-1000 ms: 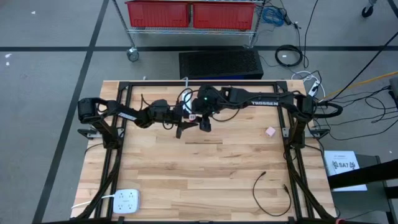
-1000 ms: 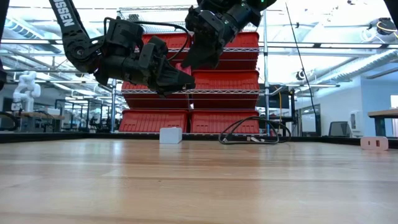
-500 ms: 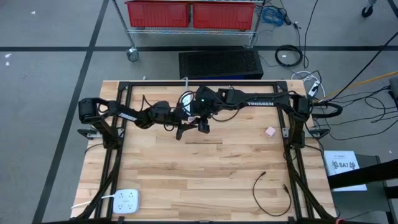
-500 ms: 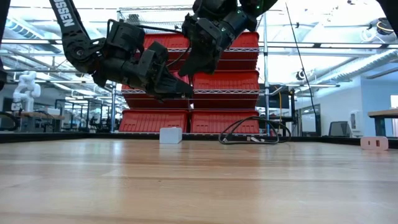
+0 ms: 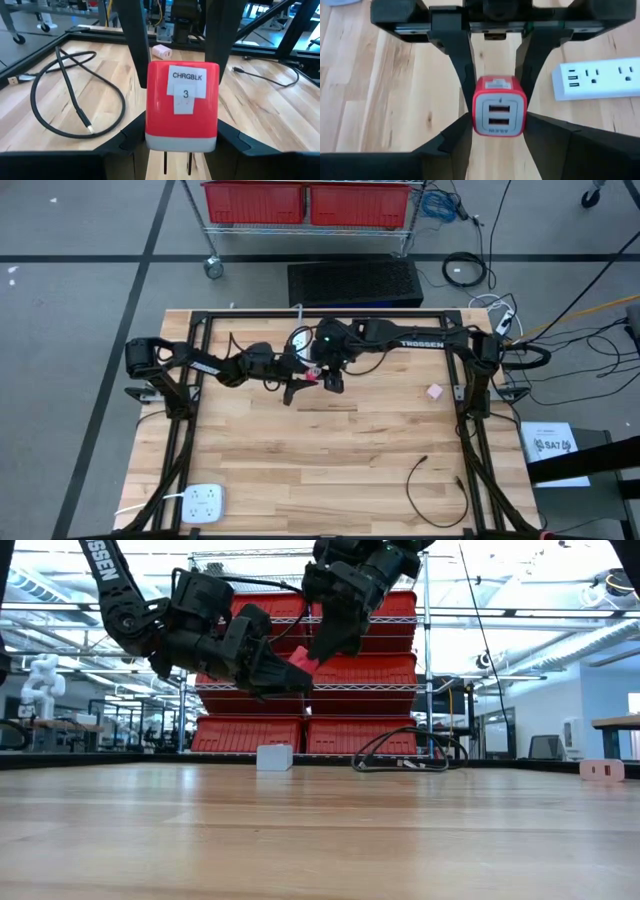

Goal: Insert USB
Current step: Insert the pink charger adapter into the top white outlet extension

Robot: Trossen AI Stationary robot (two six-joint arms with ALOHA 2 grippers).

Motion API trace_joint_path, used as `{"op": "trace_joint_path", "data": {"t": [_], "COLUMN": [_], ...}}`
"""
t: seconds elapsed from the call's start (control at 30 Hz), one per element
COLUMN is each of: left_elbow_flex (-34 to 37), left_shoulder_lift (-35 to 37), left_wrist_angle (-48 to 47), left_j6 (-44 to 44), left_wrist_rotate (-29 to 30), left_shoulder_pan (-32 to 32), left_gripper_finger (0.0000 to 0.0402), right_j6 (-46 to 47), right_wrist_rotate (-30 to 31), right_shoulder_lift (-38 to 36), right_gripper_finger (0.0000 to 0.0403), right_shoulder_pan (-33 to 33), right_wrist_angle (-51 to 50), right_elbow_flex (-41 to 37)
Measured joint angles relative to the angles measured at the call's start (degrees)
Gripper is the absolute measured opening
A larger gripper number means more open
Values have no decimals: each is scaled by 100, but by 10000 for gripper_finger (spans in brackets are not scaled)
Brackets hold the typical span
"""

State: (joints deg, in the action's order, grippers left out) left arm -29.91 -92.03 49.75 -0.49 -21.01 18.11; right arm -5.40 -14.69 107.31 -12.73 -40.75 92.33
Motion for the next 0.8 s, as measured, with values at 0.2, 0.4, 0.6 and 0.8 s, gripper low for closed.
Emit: {"op": "trace_joint_path", "data": {"t": [0.2,0.4,0.6,0.8], "left_elbow_flex": [0,0,0,0], "left_shoulder_lift": [0,4,4,4], "left_wrist_angle": [-26,-30,-37,-52], "left_j6": [0,0,87,85], "left_wrist_rotate": [12,17,28,52], "left_shoulder_pan": [-26,-24,-24,-24], "left_gripper_finger": [149,149,149,149], "right_j6": [-5,16,14,15], "right_wrist_rotate": [16,14,-14,-46], "right_shoulder_lift": [9,9,9,9], "right_gripper_finger": [158,159,165,202], "right_shoulder_pan": [9,9,7,11], "right_wrist_angle": [64,197,305,466], "right_elbow_flex": [25,25,27,35]}}
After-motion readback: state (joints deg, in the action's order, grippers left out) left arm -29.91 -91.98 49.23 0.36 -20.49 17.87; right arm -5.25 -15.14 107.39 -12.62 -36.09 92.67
